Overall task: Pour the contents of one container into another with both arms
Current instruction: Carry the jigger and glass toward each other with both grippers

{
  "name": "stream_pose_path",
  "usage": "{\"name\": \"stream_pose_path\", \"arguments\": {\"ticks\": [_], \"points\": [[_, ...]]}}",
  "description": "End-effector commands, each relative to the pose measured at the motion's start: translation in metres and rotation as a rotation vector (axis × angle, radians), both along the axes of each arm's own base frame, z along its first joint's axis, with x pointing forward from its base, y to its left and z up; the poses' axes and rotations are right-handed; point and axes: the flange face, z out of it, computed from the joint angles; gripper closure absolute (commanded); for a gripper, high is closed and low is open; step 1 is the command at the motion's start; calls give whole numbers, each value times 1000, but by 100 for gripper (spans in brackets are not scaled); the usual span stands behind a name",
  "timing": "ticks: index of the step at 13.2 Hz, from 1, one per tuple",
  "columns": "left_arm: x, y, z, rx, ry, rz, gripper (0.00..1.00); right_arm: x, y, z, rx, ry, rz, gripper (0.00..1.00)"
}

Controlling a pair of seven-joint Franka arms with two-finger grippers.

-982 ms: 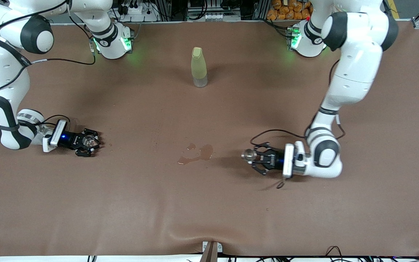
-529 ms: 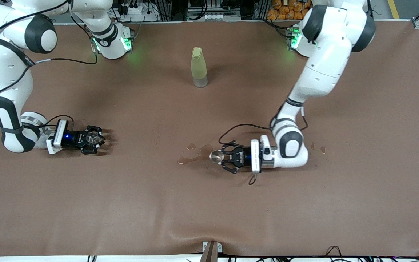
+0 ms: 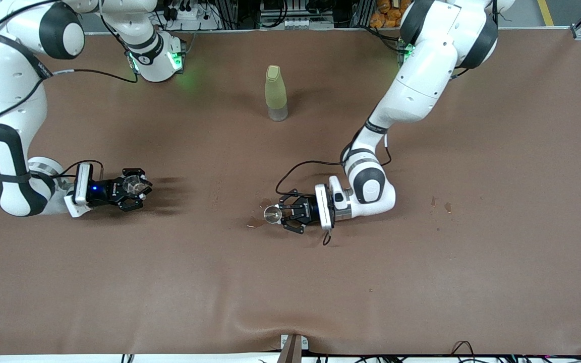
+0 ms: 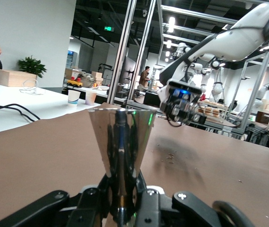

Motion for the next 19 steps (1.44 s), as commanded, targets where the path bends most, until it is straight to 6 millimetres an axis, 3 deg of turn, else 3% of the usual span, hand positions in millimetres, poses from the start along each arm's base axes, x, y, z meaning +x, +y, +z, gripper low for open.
{"name": "stream_pose_path", "arguments": {"ticks": [1, 5, 7, 11, 13, 16, 19], "points": [[-4, -15, 1, -10, -95, 66, 100, -11, 19, 62, -15, 65, -2, 100], [-4, -18, 12, 14, -256, 57, 100, -20, 42, 117, -39, 109, -11, 100], [-16, -30, 10, 52, -289, -19, 100, -23, 49, 131, -54, 133, -18, 100], [-23, -31, 1, 90, -275, -96, 100, -23, 60, 163, -67, 157, -52, 100], [-29, -37, -5, 78, -227, -100, 100, -20, 73, 168, -53, 170, -59, 100], [-44, -50, -16, 16, -210, -139, 100, -20, 114, 161, -19, 188, -86, 100], [-39, -42, -15, -18, -217, -143, 100, -19, 154, 155, -22, 195, -110, 100]]}}
